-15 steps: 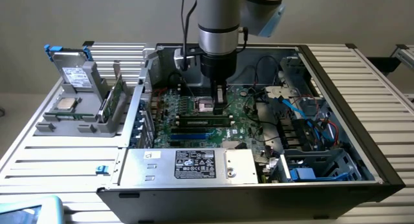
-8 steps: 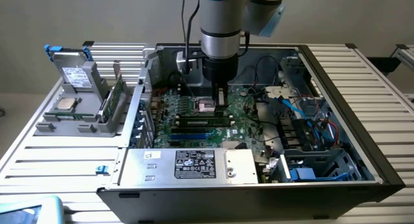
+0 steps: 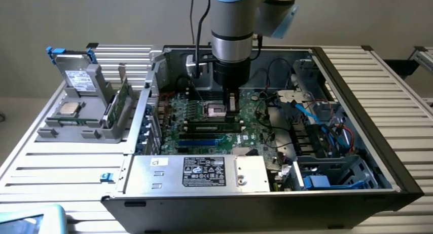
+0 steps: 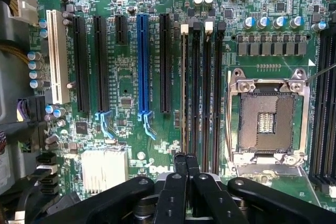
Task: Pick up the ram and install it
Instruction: 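Press down the ram until it locks into place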
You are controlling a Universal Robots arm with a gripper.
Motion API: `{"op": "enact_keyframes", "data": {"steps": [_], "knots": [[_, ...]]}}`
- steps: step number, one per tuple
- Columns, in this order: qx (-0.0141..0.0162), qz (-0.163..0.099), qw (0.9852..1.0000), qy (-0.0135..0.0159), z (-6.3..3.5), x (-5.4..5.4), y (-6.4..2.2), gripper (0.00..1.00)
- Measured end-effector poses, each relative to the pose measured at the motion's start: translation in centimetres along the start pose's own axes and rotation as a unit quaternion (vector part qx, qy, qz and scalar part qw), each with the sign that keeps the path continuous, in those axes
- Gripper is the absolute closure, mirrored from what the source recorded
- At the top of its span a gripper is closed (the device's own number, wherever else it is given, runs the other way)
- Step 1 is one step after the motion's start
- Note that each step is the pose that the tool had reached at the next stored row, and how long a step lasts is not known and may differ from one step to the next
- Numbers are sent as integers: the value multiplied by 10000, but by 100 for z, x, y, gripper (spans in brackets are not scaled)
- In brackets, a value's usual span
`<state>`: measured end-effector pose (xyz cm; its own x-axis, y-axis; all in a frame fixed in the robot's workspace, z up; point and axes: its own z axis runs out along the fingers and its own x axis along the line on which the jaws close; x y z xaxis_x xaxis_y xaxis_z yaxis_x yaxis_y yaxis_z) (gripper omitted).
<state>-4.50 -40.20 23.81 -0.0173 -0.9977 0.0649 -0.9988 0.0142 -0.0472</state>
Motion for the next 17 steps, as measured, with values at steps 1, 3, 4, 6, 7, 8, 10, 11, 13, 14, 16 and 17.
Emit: {"op": "enact_keyframes", "data": {"steps": [1, 3, 4, 6, 7, 8, 10, 11, 13, 14, 16, 17], "knots": [[-9, 11, 10000, 0, 2, 1, -1, 89], [-27, 31, 10000, -1, 8, 3, 0, 89], [-34, 41, 10000, -5, 12, 4, 0, 89], [-36, 64, 10000, -13, 21, 5, -1, 89], [-37, 78, 10000, -17, 25, 5, -3, 89], [-38, 96, 9999, -22, 30, 5, -3, 89], [-40, 132, 9999, -33, 47, 4, -4, 89], [-42, 150, 9999, -36, 53, 4, -4, 89], [-45, 186, 9998, -41, 67, 3, -5, 89], [-47, 206, 9998, -44, 75, 3, -5, 89], [-53, 244, 9997, -45, 86, 2, -4, 89], [-56, 261, 9996, -44, 91, 2, -4, 89]]}}
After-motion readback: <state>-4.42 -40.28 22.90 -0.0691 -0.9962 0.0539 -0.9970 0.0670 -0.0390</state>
